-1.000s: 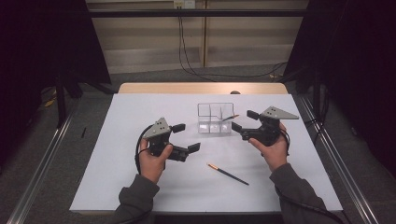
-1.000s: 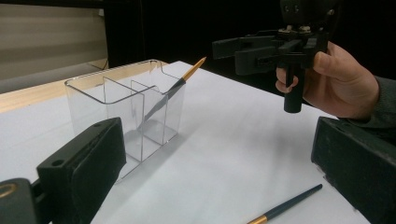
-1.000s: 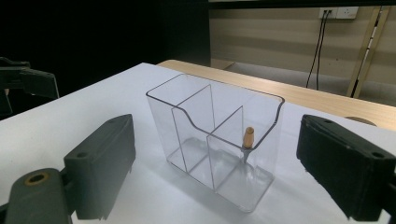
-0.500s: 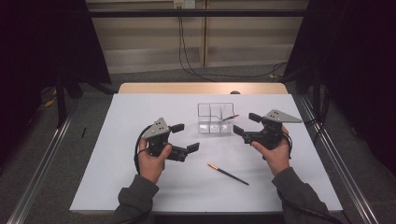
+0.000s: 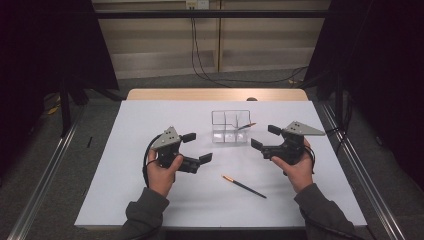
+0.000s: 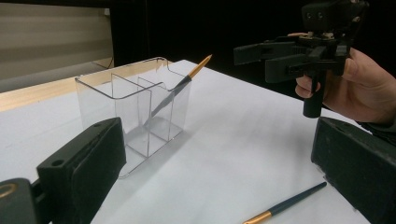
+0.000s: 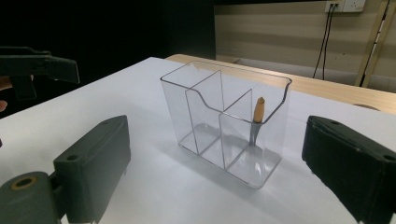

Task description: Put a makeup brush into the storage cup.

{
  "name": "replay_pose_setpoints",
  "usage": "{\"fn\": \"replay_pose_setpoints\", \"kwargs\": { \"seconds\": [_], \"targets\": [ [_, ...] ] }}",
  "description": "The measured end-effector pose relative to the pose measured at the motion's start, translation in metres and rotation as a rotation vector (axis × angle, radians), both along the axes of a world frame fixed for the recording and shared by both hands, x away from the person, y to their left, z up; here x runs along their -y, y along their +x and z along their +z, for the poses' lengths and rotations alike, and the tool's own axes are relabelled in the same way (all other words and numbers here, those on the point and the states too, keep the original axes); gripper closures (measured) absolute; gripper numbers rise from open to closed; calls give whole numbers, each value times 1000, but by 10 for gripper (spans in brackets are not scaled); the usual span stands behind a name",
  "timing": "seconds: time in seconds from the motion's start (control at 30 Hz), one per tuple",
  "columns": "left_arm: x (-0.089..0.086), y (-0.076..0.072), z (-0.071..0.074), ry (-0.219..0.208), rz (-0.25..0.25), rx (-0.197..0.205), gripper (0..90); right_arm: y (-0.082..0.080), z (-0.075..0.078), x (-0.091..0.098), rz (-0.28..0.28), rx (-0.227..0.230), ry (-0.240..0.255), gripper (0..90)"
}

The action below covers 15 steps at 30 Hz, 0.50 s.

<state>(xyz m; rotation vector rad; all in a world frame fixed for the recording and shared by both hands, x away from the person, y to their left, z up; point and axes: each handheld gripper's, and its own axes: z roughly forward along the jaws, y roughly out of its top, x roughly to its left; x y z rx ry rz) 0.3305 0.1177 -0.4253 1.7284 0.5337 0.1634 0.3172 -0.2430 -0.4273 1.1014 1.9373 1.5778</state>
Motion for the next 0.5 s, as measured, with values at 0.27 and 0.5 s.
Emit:
{"fn": "replay_pose_setpoints", "kwargs": {
  "seconds": [0.27,0.5],
  "targets": [
    [-3,-1,0,-4,8,3,29,-4,-5,0,8,-9,17,58],
    [-6,-1,0,4,8,2,29,-7,-7,-3,34,-13,8,38]
  ]
}}
